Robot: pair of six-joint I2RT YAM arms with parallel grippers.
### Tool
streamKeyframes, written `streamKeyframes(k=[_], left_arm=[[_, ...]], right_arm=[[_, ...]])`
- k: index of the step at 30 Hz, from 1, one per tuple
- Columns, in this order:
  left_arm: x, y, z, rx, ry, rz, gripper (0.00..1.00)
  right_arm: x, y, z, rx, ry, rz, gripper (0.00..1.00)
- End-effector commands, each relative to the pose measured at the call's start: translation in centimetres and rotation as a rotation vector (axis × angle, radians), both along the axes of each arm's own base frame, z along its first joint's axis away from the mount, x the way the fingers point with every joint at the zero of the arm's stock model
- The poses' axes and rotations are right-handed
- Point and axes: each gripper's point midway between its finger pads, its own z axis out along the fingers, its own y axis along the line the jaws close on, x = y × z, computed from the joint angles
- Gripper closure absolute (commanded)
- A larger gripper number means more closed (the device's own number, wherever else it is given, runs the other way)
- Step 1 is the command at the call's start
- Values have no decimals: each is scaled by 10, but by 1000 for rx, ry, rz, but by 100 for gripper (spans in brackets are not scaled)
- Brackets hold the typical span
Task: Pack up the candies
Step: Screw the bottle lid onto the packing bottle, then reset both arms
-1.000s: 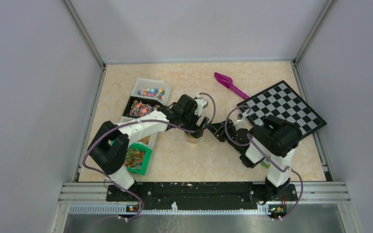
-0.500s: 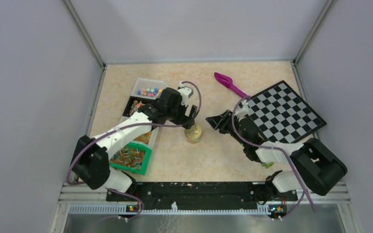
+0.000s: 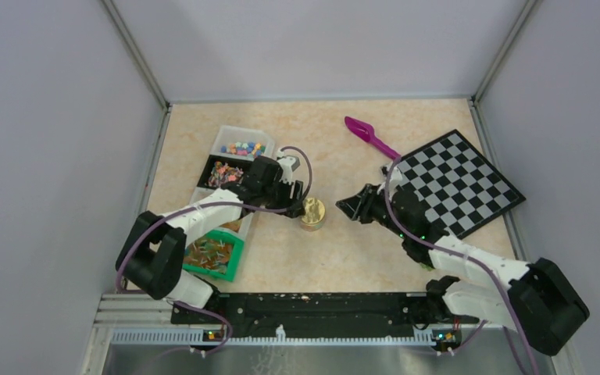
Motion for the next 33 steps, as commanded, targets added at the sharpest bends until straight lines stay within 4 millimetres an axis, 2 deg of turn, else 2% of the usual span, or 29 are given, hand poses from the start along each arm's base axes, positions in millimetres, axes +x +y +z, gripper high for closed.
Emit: streamKeyframes(k=[1, 4, 7, 9, 12, 16, 19, 20, 23, 26, 29, 31, 33], left_arm=[[8, -15, -7, -70, 8, -14, 33], [4, -20, -19, -85, 41, -20, 34], [1, -26, -23, -116, 56, -35, 34], [3, -29, -17, -127, 47, -40, 34], [11, -33, 5, -145, 3, -41, 25], [28, -27, 59, -133, -104, -2, 17], [38, -11, 107, -103, -206, 71, 11], [40, -6, 122, -96, -238, 87, 3], [38, 5, 169, -113, -344, 108, 1], [19, 9, 230, -210, -459, 73, 1], [-14, 18, 287, -329, -581, 37, 1], [-35, 31, 309, -384, -640, 48, 1], [-52, 45, 318, -417, -675, 77, 1]], right_arm=[[-15, -8, 25, -33, -77, 41, 61], [-23, -19, 35, -62, -97, 33, 61], [-30, -27, 44, -82, -108, 29, 60], [-36, -32, 51, -97, -116, 37, 57], [-45, -44, 68, -129, -130, 29, 44], [-52, -68, 96, -197, -154, -28, 17], [-54, -95, 115, -234, -126, -141, 15], [-57, -101, 122, -240, -117, -158, 15], [-65, -110, 147, -249, -131, -164, 14], [-75, -117, 170, -250, -168, -155, 14], [-81, -134, 186, -249, -185, -211, 13], [-86, -144, 195, -256, -212, -228, 13], [-93, -153, 205, -252, -256, -245, 13]])
